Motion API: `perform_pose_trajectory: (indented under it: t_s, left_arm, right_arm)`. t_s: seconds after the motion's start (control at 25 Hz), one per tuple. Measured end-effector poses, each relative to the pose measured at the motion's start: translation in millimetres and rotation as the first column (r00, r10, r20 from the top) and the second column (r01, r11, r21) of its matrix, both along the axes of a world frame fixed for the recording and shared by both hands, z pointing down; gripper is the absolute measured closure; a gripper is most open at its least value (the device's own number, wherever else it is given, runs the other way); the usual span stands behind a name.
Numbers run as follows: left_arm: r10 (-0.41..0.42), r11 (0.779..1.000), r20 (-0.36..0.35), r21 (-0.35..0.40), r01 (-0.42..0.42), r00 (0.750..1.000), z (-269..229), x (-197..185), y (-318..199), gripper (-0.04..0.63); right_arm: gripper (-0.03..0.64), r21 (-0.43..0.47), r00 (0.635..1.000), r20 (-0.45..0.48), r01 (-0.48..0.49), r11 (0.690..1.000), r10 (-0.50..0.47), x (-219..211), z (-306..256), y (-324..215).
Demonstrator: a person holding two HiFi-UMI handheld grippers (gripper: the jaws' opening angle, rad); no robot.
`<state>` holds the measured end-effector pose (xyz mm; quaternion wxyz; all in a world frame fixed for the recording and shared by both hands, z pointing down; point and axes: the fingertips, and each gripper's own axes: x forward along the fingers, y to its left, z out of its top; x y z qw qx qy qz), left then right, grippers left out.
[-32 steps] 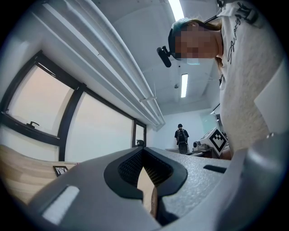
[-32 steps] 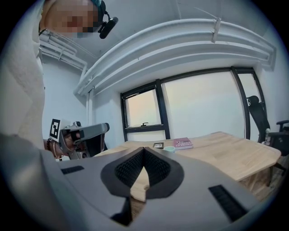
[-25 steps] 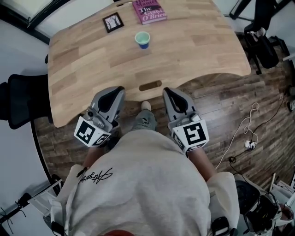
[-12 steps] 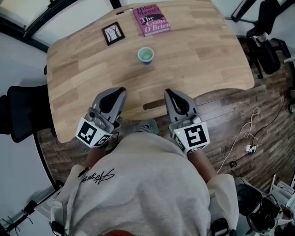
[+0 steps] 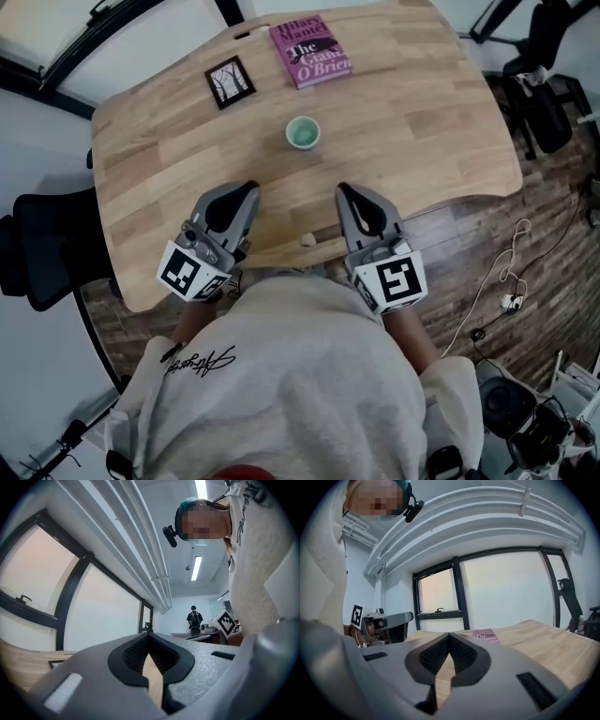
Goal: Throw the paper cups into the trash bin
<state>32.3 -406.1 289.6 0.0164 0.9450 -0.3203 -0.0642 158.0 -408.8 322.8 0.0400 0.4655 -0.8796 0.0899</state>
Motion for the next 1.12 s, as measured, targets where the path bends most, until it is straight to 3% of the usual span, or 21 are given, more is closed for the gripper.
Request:
perform_pose_trajectory:
  t_s: [0.36,0.56,0.84,1.12]
  left_arm:
    - [0.011,1.000,0.002,-0.022,-0.011,1.000,9,-7,-29,0.592]
    - [-0.008,0.999,0.004,-0.031,0.008,1.000,14,-6,-38,0.592]
    - [-0.094,0.995,0.014,-0.034,0.094,0.995,15,0,-44,0.592]
    - [-0.215,0.976,0.012,-0.040,0.216,0.976,15,9,-48,0.592]
  right_arm:
    - [0.607,-0.011,1.000,0.016,0.004,1.000,-0.004,-12,5,-26]
    - [0.606,0.026,0.999,0.026,0.025,0.999,-0.026,-12,2,-39]
    - [0.607,0.043,0.991,0.037,0.126,0.991,-0.128,-4,2,-53]
    - [0.606,0.042,0.965,0.038,0.257,0.965,-0.259,6,3,-66]
